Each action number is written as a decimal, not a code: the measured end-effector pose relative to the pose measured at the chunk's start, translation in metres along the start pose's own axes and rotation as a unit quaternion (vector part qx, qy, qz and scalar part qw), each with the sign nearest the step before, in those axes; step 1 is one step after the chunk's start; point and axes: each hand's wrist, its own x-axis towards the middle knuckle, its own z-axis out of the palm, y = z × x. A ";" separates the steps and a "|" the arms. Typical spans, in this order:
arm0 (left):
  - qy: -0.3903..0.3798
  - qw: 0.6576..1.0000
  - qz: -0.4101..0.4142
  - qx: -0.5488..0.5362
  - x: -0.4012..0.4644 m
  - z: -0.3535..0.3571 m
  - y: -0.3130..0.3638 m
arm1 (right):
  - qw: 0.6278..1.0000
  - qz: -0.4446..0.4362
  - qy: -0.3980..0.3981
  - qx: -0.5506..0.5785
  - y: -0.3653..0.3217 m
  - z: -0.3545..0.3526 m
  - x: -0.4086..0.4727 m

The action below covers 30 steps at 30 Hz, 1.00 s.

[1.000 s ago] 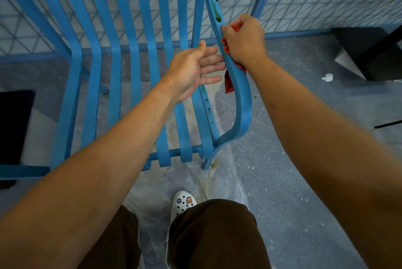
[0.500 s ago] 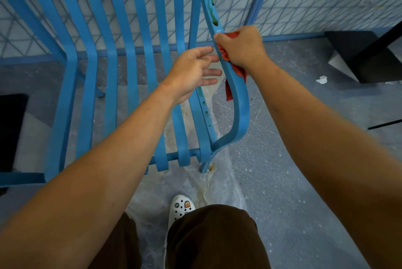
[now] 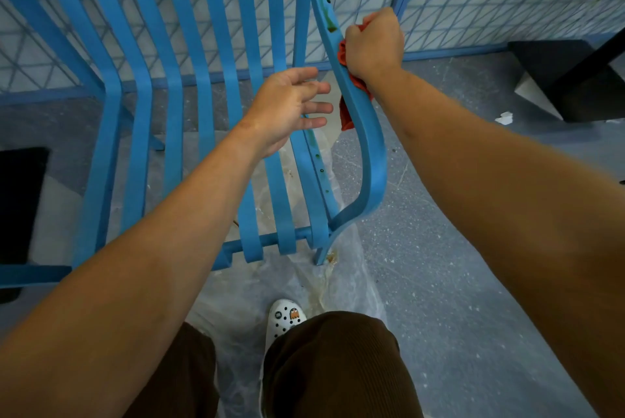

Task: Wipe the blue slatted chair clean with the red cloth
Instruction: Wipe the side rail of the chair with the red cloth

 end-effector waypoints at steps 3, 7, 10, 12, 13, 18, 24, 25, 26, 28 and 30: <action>-0.003 1.000 0.005 0.018 -0.003 0.000 0.000 | 0.999 -0.026 -0.024 -0.009 0.007 -0.004 -0.011; 0.012 0.999 0.011 0.040 -0.008 0.001 -0.003 | 0.994 -0.065 -0.057 -0.069 0.010 -0.031 -0.061; 0.021 0.998 0.016 0.064 -0.014 0.003 -0.005 | 0.992 -0.093 -0.049 -0.065 0.029 -0.047 -0.093; 0.010 0.996 0.015 0.085 -0.020 0.004 -0.008 | 0.994 -0.091 -0.044 -0.046 0.040 -0.054 -0.110; -0.001 0.995 0.013 0.097 -0.024 0.004 -0.009 | 0.995 -0.088 -0.045 -0.027 0.046 -0.057 -0.119; -0.039 0.991 0.006 0.125 -0.047 0.010 -0.012 | 0.995 -0.088 -0.028 0.040 0.074 -0.063 -0.160; -0.067 0.990 -0.002 0.122 -0.066 0.027 -0.013 | 0.994 -0.076 -0.021 0.077 0.104 -0.062 -0.196; -0.073 0.989 0.000 0.130 -0.069 0.030 -0.013 | 0.993 -0.069 -0.030 0.086 0.109 -0.062 -0.202; -0.075 0.988 0.003 0.138 -0.071 0.033 -0.014 | 0.993 -0.061 -0.041 0.094 0.115 -0.063 -0.207; -0.070 0.986 0.006 0.148 -0.075 0.037 -0.016 | 0.989 -0.041 -0.073 0.120 0.127 -0.068 -0.215; -0.057 0.987 0.007 0.151 -0.077 0.040 -0.019 | 0.987 -0.031 -0.107 0.112 0.137 -0.076 -0.218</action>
